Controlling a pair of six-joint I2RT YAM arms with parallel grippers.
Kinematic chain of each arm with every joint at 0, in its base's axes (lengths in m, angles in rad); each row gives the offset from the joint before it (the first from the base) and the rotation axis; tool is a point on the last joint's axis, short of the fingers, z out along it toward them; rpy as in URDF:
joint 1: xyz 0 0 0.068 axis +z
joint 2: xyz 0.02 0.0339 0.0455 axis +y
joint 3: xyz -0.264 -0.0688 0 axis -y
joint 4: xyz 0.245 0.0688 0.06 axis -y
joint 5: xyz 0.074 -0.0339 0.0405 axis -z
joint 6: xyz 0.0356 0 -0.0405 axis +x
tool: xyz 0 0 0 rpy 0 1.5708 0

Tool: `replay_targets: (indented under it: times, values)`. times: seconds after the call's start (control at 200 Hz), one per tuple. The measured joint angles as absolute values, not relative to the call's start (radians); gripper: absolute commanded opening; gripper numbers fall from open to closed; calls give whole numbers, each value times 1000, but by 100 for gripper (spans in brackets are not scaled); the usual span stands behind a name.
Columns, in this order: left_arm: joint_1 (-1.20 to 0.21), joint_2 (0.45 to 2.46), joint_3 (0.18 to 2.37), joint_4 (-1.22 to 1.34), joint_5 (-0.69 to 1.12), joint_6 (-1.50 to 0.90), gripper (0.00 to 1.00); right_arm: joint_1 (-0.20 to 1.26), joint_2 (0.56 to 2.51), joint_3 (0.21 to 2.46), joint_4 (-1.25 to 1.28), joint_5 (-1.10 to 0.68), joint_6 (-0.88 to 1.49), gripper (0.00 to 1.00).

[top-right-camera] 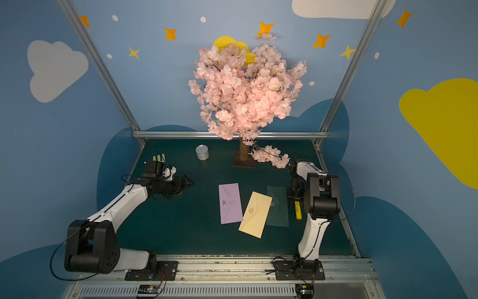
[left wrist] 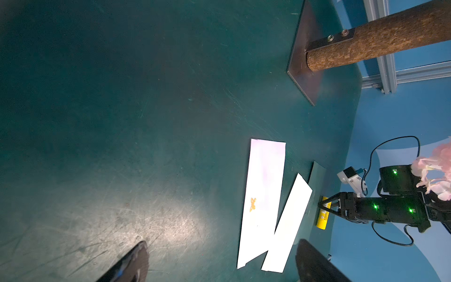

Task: Seal the envelope with a glue stick
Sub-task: Place the glue stick at the center of the board.

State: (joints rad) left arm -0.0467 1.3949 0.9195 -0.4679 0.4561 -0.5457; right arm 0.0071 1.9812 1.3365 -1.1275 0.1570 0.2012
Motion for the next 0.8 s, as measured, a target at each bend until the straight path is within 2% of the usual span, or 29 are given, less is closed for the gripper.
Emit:
replay_targets:
  times: [0.235, 0.516, 0.661, 0.796]
  values:
    - [-48, 1395, 949, -486, 454, -535, 94, -4, 1873, 1357, -1134, 138, 200, 71]
    - [-49, 1395, 988, -506, 441, -504, 96, -70, 1707, 1377, -1127, 138, 207, 78]
    - [-49, 1395, 996, -500, 411, -475, 98, -99, 1494, 1222, -928, 138, 226, 84]
    - [-51, 1390, 998, -448, 353, -437, 100, -83, 1198, 925, -574, 128, 223, 88]
